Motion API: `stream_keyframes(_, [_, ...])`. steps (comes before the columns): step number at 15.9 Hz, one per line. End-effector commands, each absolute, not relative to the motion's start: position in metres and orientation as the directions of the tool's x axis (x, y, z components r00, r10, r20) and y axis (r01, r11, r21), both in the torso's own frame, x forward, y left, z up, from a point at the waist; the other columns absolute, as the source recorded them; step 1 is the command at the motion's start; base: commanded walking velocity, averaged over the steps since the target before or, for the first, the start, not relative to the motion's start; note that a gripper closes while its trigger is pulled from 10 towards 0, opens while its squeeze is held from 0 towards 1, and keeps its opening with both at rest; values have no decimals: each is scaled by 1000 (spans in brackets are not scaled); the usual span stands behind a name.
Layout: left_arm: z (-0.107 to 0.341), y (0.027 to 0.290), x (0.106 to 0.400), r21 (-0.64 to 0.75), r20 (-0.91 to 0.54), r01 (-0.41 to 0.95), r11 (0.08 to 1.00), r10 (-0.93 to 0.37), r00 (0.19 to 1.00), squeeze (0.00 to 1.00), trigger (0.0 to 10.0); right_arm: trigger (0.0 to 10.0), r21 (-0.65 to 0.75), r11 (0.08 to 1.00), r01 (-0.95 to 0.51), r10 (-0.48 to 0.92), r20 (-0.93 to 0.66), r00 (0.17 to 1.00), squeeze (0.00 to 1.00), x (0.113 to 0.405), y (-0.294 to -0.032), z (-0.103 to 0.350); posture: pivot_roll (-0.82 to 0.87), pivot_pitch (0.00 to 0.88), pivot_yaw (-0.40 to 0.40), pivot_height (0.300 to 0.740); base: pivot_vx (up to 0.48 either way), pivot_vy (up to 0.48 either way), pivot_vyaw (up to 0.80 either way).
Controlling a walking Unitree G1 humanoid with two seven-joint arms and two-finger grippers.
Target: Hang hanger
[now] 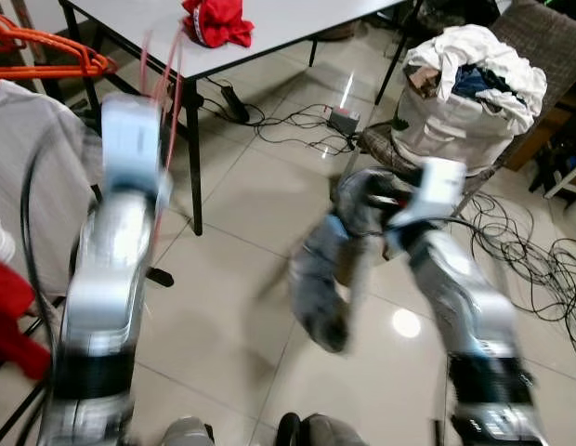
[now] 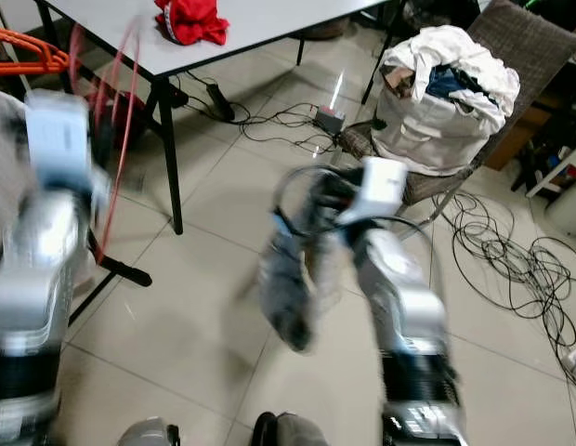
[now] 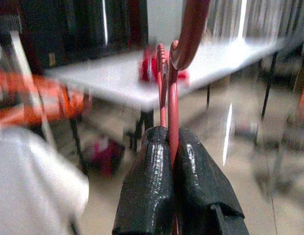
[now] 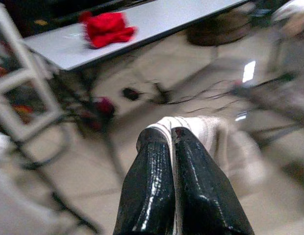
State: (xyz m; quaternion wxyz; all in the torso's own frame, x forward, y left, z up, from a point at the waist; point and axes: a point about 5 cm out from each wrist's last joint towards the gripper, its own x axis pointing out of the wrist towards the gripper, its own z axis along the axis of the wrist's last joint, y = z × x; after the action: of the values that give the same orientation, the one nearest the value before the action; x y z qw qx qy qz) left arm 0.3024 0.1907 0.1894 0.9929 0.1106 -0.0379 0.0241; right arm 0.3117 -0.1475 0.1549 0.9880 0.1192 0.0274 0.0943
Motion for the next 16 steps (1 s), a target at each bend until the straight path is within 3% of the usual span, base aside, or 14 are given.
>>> stream_keyframes(1, [189, 179, 291, 203, 74, 1, 979, -17, 997, 0, 10000, 10000, 139, 981, -133, 123, 77, 989, 0, 304, -159, 182, 12, 54, -121, 740, 0, 0, 0])
stream_keyframes(4, [178, 168, 275, 162, 53, 13, 987, -22, 998, 0, 10000, 10000, 112, 982, -150, 141, 88, 986, 0, 290, -165, 190, 5, 54, -112, 740, 0, 0, 0])
stream_keyframes(5, [183, 161, 272, 162, 110, 23, 987, -41, 993, 0, 10000, 10000, 130, 986, -109, 97, 90, 991, 0, 289, -169, 192, 6, 57, -116, 740, 0, 0, -425])
stream_keyframes(9, [192, 138, 277, 150, 95, 83, 985, -98, 991, 0, 10000, 10000, 226, 974, 36, -57, 87, 995, 0, 293, -187, 194, -4, 53, -94, 740, 60, 0, -800])
stream_keyframes(16, [203, 147, 279, 150, 123, 50, 987, -69, 990, 0, 10000, 10000, 221, 972, 84, -100, 66, 993, 0, 291, -195, 189, -4, 34, -91, 740, 314, 0, -800])
